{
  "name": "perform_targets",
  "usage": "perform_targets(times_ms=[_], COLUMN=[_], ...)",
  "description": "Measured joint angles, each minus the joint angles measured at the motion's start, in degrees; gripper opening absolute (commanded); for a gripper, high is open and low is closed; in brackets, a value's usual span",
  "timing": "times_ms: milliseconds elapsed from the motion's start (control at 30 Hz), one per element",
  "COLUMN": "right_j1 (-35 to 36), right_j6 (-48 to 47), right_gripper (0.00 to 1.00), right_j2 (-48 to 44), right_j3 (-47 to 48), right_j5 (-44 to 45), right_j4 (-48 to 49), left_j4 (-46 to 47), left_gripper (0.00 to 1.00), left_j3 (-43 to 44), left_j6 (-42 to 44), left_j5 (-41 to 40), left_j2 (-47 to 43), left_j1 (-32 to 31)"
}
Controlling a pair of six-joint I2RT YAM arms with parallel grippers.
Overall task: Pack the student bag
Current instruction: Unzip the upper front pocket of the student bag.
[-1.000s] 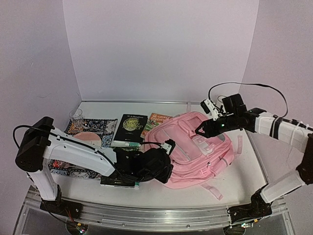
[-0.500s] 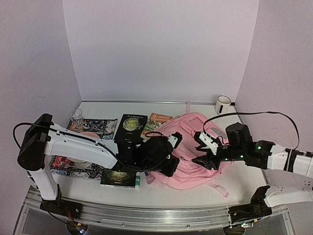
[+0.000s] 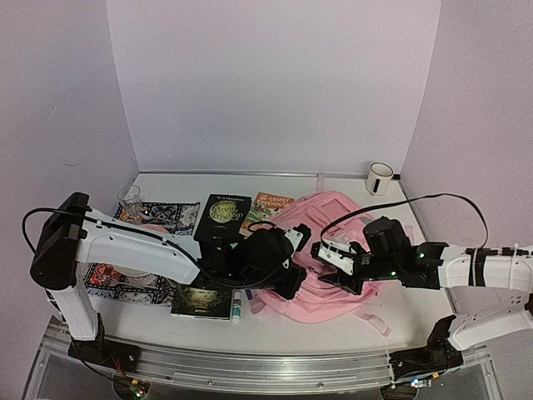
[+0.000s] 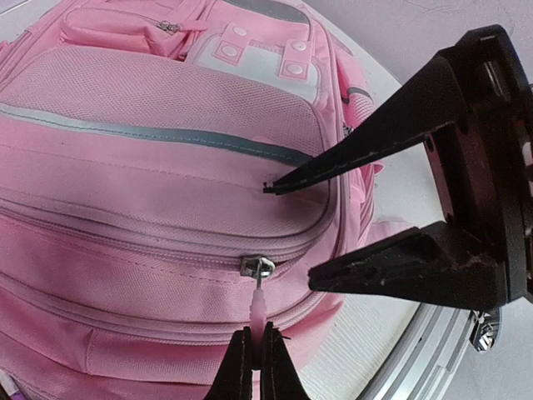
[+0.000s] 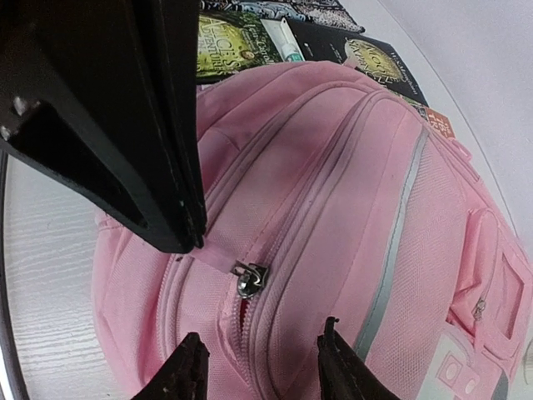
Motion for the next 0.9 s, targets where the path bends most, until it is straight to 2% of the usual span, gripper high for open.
perform_targets(times_ms=[200, 500, 800, 900], right_j1=[0.52, 0.72, 0.61, 0.61], right_j6=[-1.49, -3.39, -3.97, -4.08], right_gripper=[0.00, 0.00, 0.00, 0.00], right_j2=[0.89, -3.47, -12.96, -15.26], right_j3=[0.17, 0.00, -1.45, -1.66], right_j5=[3.89, 6.30, 7.05, 6.08], right_j4=[0.18, -0.58, -5.77, -6.57], left_j4=[0.11, 1.56, 0.06, 0.24], left_gripper=[0.00, 0.00, 0.00, 0.00], left_j3=[0.00, -1.95, -3.30, -3.21], left_j6=[0.00, 0.36, 4.07, 5.86], left_j5=[0.86, 1.60, -2.53, -1.25], left_j2=[-0.09, -3.41, -5.22, -5.00], left_j1=[0.48, 4.02, 13.44, 16.37])
